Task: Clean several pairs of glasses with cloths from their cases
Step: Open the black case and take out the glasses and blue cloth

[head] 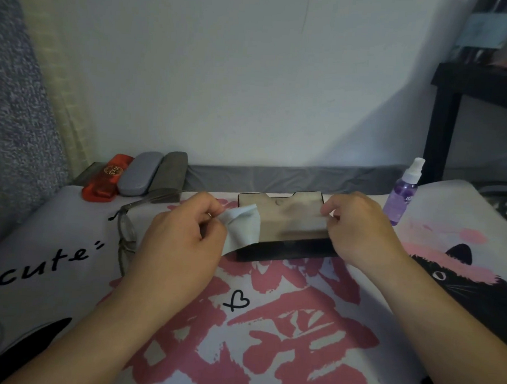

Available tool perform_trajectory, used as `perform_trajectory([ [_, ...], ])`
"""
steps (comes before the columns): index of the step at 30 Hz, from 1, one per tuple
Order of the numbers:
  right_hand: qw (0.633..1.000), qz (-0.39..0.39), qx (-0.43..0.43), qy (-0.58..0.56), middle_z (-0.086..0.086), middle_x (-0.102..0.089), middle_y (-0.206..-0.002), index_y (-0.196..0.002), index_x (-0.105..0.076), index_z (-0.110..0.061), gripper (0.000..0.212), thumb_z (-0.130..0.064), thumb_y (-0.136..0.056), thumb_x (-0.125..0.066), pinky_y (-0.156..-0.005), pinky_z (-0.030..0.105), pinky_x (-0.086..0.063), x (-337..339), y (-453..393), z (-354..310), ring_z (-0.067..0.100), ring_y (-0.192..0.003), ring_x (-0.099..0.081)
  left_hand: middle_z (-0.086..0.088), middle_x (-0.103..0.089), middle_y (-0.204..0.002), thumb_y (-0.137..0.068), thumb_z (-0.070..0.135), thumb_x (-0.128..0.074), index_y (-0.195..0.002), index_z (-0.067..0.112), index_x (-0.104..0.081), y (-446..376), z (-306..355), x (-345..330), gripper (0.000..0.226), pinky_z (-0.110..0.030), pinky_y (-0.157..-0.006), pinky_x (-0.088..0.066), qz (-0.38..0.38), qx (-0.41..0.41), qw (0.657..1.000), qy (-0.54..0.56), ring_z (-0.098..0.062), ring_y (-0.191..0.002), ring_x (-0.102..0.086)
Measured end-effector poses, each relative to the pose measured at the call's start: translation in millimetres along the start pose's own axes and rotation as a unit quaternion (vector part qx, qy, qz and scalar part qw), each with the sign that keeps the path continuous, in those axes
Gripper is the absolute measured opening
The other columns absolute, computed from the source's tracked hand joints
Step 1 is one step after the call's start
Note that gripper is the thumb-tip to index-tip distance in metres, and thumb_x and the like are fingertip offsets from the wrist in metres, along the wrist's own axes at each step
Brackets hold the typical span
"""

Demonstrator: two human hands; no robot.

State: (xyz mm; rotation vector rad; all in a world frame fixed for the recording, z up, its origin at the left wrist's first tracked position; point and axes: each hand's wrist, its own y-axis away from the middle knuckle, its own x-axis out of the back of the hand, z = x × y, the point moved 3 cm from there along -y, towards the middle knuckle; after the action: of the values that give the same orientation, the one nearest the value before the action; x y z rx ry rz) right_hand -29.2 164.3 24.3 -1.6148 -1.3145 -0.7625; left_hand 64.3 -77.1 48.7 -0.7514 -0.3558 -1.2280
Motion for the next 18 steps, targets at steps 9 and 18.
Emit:
perform_trajectory([
  [9, 0.999, -0.023, -0.029, 0.027, 0.013, -0.064, -0.104, -0.096, -0.075, -0.004, 0.023, 0.001, -0.088, -0.054, -0.081, 0.041, -0.057, 0.2, -7.7, -6.1, 0.031, -0.09, -0.06, -0.001, -0.057, -0.058, -0.097, 0.022, -0.051, -0.08, 0.028, -0.055, -6.2, -10.6, 4.9, 0.018, -0.038, -0.048, -0.044, -0.009, -0.002, 0.992, -0.123, -0.015, -0.051, -0.052],
  [18, 0.988, 0.088, 0.067, -0.104, 0.0, -0.058, -0.08, -0.078, -0.062, -0.014, 0.037, -0.038, -0.103, -0.05, -0.062, 0.034, -0.035, 20.4, 8.5, -22.5, 0.023, -0.075, -0.057, -0.015, -0.068, -0.074, -0.101, 0.015, -0.051, -0.084, 0.022, -0.07, 2.9, 8.6, 1.3, 0.026, -0.04, -0.062, -0.047, -0.007, 0.048, 0.967, 0.252, -0.027, -0.065, -0.06],
])
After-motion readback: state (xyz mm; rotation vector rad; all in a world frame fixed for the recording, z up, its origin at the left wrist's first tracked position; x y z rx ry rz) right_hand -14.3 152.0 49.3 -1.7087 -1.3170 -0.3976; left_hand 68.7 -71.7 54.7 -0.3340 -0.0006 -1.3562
